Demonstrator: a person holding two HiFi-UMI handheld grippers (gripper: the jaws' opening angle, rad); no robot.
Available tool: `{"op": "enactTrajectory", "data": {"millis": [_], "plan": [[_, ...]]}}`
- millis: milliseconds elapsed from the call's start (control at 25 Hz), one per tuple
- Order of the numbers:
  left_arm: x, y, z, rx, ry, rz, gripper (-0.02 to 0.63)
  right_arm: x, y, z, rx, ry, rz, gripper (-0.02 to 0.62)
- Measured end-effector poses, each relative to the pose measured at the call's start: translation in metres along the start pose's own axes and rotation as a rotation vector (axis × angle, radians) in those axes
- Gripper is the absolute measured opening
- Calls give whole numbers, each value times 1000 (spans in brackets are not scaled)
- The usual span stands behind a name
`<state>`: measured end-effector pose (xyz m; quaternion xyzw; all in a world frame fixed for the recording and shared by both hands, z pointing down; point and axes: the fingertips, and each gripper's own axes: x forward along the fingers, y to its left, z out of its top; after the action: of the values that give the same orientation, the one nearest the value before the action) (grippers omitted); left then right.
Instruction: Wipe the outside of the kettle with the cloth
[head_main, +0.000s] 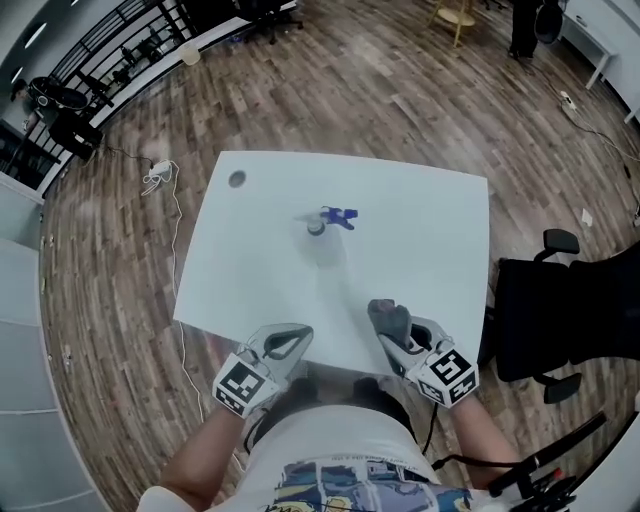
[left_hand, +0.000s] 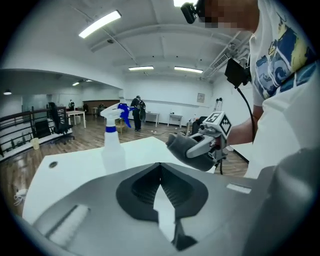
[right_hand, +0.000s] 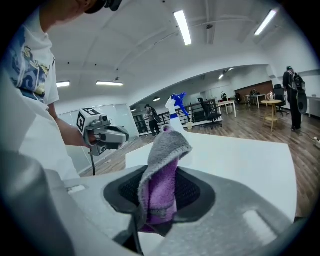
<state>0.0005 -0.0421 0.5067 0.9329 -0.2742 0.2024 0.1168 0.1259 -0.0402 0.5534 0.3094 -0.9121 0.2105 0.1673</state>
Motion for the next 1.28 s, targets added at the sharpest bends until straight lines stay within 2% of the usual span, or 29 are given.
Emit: {"op": "enactTrajectory", "data": {"millis": [120, 320, 520, 640, 760, 1120, 1280], "plan": [[-3, -29, 6, 20, -4, -93, 0, -1, 14, -1, -25, 5, -11, 135], [-19, -43, 22, 37, -57, -178, 2, -5, 33, 10, -56, -8, -90, 135], [-69, -21, 35, -94, -159, -213, 2, 11, 63, 34, -89, -35, -174, 135], [-96, -8, 33, -156, -155, -233, 2, 20, 87, 51, -121, -37, -197, 135], [-122, -12, 38, -191, -143, -302, 2, 23, 116, 61, -153, -39, -225, 135], [-163, -16, 11, -73, -121, -351, 2, 39, 183, 66, -171, -57, -277, 135], [-176, -20, 6, -60, -113, -350, 2, 39, 206, 62, -181, -51, -284, 135]]}}
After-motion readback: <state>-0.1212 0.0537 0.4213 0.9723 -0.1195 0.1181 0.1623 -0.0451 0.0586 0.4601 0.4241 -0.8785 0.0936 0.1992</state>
